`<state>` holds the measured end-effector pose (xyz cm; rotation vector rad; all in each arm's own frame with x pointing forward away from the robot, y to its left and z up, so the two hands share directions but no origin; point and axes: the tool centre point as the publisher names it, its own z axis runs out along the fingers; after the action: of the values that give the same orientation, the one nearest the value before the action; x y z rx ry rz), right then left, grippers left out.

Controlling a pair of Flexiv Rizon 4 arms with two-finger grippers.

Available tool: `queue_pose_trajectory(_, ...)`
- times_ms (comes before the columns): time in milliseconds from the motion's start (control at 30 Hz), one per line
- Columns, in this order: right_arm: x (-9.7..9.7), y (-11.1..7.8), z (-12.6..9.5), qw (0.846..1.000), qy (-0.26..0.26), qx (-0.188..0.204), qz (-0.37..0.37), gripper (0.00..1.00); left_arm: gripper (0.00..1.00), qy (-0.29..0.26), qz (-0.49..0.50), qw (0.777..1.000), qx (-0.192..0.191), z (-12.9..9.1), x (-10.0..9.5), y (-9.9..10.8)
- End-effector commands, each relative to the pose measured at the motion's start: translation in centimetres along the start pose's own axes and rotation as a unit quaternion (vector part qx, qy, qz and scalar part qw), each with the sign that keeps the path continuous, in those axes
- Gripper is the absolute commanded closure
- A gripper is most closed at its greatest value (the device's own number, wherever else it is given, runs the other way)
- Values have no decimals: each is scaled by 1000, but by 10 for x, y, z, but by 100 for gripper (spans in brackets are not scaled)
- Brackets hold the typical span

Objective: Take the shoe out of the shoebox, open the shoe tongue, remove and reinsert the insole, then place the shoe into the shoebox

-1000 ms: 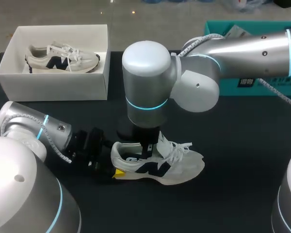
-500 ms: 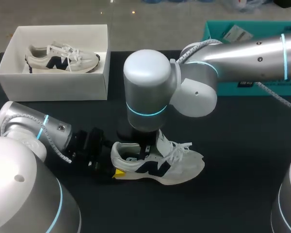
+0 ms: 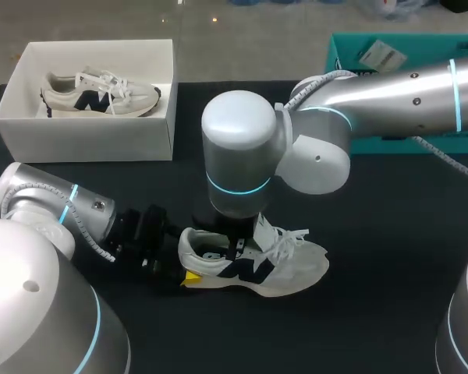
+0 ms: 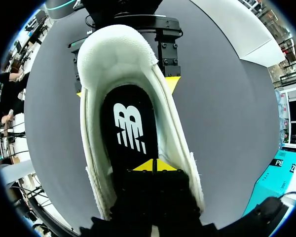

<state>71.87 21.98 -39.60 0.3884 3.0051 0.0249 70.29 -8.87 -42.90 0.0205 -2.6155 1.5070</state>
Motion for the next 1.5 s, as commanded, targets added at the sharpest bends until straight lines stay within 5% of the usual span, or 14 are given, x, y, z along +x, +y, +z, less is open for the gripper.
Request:
queue_pose_trajectory(33, 1, -1, 3, 1000, -10, -7, -1, 96, 100, 0, -1, 1000, -2, 3, 1, 2)
queue_pose_trajectory(267, -1, 1, 9, 1000, -18, -10, -2, 60, 100, 0, -1, 1000, -2, 3, 1, 2)
queue_pose_trajectory(767, 12, -9, 38, 999, 31, 12, 3, 54, 100, 0, -1, 1000, -2, 3, 1, 2)
queue_pose_trajectory(1000, 23, -13, 45, 997, 69, 24, 5, 60, 100, 0, -1, 1000, -2, 3, 1, 2)
queue_pose_trajectory(1067, 27, -14, 47, 997, 77, 26, 7, 69, 100, 0, -1, 1000, -2, 3, 1, 2)
queue_pose_trajectory(1133, 29, -15, 51, 996, 87, 32, 9, 100, 100, 0, -1, 1000, -2, 3, 1, 2)
queue_pose_trajectory(1500, 28, -16, 36, 994, 108, 27, 16, 100, 100, 0, -1, 1000, -2, 3, 1, 2)
